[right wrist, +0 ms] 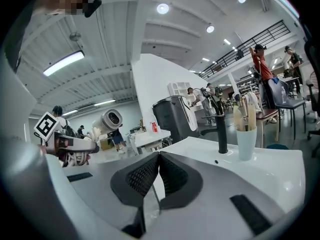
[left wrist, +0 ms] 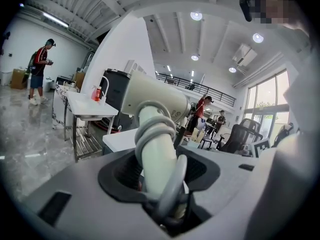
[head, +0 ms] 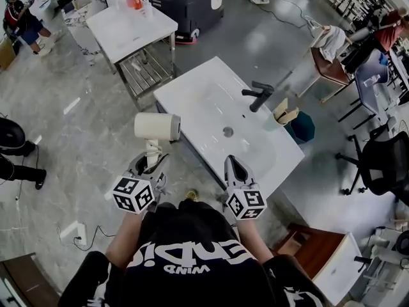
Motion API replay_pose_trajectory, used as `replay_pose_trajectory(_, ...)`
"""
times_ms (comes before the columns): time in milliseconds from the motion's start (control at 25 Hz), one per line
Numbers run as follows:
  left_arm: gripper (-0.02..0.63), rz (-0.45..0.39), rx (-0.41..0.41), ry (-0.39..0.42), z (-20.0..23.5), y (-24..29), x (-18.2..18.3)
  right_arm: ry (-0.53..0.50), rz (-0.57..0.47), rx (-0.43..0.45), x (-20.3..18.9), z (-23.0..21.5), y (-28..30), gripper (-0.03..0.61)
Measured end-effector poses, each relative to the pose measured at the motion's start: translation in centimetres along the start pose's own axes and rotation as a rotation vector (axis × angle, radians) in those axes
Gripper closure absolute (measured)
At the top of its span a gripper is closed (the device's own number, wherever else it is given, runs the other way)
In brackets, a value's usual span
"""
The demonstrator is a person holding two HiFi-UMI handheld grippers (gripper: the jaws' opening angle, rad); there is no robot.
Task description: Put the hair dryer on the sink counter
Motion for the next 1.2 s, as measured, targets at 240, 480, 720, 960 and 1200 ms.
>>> replay_pose_trajectory(240, 0.402, 0.013, -0.009, 0.001, 1.1, 2.1, 1.2, 0.007, 0.013, 0.002, 0.7, -0.2, 2.2, 0.555)
replay_pose_trajectory(480, 0.403, 0.033, -0.039, 0.001, 4.1, 3.9, 2.7, 0.015, 0.032, -0.034, 1.0, 0.1, 5.3, 0.555)
replay_pose_trajectory(720, 0.402, 0.07, -0.096, 0.012, 7.6, 6.7, 4.4, 0.026, 0.028, -0.077, 1.6, 0.5, 8.8, 0.555)
replay_pose_trajectory(960, 0.403, 0.122, -0.153, 0.007, 11.9, 10.2, 6.4, 0.053, 0.018, -0.142, 2.8, 0.7, 13.3, 0.555)
replay_pose_trajectory(1200, 0.403, 0.184, -0.231, 0.025, 14.5, 14.1, 7.6, 0.065, -0.002, -0.214, 3.7, 0.3, 16.0, 0.555)
Point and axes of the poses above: the fingertips, and each gripper's own axes: y forward along the fingers, z to its left, x out of its top, the point moved 1 cm from there along -y, backward along the fingers, and after that the axes turned 15 degrees about -x, right-handed, at the moved point
